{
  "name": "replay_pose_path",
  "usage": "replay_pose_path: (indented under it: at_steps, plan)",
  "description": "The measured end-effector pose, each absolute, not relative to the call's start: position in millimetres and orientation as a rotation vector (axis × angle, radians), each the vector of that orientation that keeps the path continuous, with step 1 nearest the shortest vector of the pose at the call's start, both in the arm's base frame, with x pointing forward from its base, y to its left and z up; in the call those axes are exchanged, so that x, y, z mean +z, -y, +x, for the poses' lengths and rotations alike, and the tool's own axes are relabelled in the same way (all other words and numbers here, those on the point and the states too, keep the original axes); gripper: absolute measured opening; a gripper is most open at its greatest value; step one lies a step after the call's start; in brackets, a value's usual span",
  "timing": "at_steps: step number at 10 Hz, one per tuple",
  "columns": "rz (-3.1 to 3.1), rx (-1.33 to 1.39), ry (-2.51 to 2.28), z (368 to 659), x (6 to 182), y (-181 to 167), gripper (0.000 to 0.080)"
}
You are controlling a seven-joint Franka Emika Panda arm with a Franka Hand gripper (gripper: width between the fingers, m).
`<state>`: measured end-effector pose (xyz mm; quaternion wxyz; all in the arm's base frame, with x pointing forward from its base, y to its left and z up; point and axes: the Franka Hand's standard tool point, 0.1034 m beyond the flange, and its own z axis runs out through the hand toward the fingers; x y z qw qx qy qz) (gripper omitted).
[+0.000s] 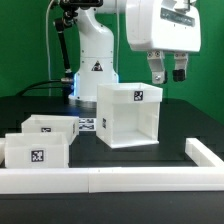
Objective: Assemble drawer
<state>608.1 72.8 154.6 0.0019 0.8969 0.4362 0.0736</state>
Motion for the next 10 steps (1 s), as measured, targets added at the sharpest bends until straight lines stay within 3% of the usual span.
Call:
replay_pose_path:
  at_steps: [5, 10]
  plan:
    - [2.82, 0.246, -1.347, 608, 154.5, -71, 0.065]
    - [3.052, 0.179, -0.807, 563, 149.5, -73, 0.065]
